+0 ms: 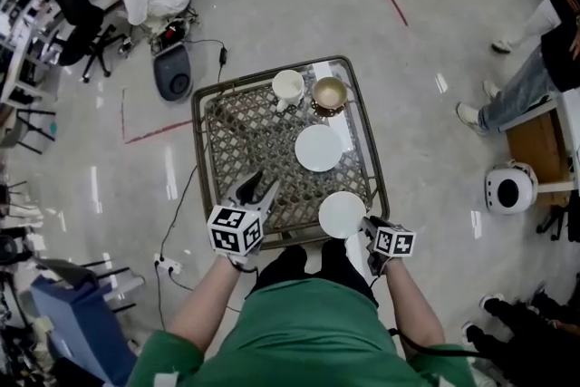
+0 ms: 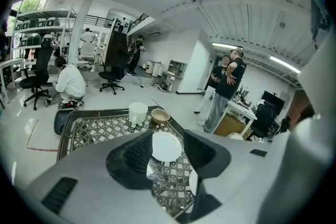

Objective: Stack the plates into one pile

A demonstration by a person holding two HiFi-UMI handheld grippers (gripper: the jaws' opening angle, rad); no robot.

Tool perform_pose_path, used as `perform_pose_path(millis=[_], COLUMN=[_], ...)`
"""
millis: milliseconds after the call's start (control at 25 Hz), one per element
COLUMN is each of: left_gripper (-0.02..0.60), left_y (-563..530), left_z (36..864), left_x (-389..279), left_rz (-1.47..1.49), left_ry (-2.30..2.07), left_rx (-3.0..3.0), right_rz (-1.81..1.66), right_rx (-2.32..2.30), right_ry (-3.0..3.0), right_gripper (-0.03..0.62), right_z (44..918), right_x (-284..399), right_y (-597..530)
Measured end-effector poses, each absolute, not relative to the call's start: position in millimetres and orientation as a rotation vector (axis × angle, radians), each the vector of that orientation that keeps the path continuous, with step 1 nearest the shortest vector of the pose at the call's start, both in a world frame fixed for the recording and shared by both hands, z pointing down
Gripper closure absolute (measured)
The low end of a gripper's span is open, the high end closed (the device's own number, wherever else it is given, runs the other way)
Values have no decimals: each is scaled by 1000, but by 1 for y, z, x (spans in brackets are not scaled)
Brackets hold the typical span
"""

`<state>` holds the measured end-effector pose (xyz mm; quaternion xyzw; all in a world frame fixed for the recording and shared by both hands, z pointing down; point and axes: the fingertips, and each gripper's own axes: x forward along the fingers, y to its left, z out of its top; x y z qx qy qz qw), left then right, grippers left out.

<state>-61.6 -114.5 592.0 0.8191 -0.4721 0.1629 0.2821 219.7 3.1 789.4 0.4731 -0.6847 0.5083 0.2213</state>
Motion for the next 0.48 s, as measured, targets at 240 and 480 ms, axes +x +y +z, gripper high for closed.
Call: perform_pose_path(millis=[240,480], left_gripper=[385,385], left_y=[-115,-110], left_z=[588,601], left_x=[-68,-70], left_rz=[430,449], left_ry=[-1274,-1274], left_rx=[2179,2143], right_rz=[1412,1395], right_rx=[1264,1258], right_ry=[-1900,-1893], right_gripper=[448,453], right_z=[803,810], right_x=[208,208], right_y=[3,-2])
